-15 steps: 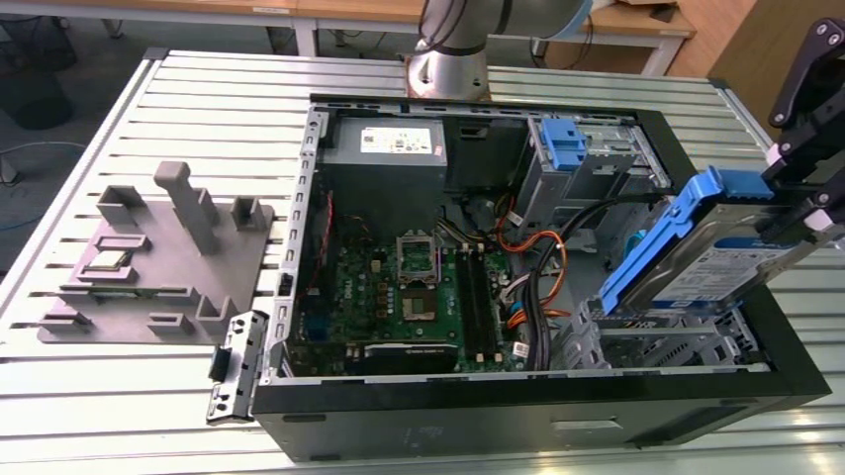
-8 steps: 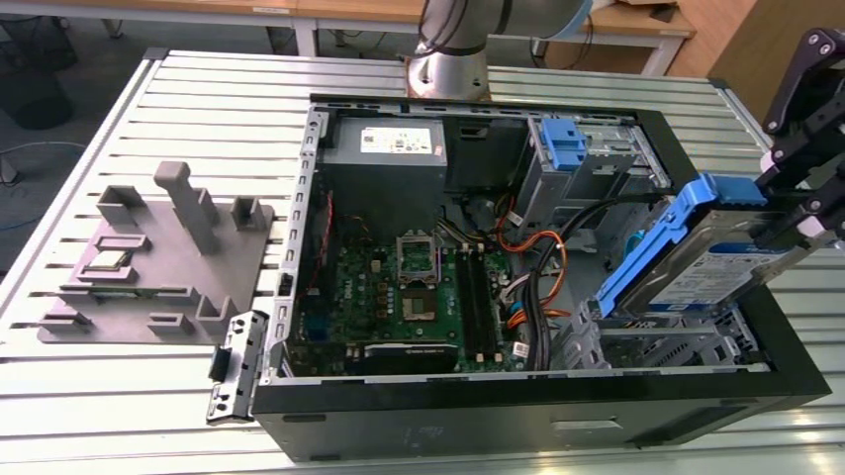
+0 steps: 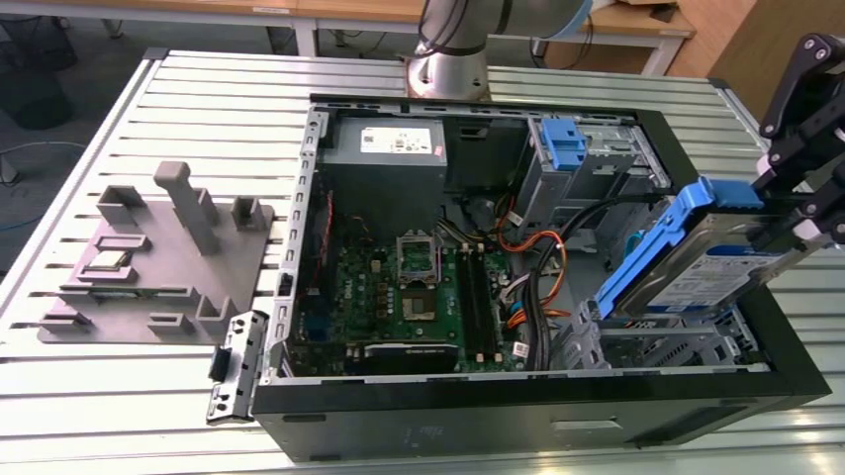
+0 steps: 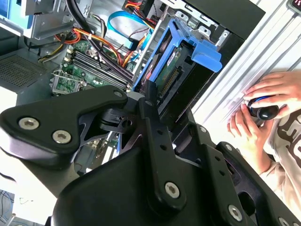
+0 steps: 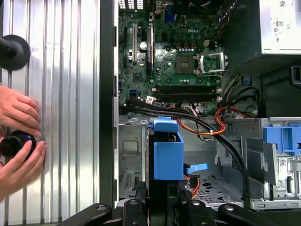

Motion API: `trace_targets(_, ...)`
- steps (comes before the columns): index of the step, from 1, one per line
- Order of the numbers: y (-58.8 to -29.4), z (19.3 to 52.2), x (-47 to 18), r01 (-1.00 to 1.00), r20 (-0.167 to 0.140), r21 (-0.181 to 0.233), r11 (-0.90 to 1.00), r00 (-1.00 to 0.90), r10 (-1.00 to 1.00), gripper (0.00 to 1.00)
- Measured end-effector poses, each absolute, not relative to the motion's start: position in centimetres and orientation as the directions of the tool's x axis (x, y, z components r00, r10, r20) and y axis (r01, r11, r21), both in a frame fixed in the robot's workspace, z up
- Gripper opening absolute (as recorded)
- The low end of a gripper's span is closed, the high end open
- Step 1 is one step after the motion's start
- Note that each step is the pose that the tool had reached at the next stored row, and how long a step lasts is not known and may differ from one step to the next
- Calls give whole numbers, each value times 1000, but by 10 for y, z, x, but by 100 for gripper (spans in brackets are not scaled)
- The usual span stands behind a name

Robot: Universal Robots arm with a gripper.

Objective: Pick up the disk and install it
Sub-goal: 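Insert the disk into the insertion slot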

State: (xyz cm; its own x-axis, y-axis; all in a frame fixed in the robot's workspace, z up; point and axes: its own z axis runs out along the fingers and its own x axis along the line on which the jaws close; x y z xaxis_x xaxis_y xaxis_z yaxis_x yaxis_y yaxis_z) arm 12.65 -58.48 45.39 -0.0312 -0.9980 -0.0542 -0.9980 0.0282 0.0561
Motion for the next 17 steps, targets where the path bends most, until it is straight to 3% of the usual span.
trace_targets(17, -585, 450, 127, -998, -54, 56, 28, -31, -998, 35)
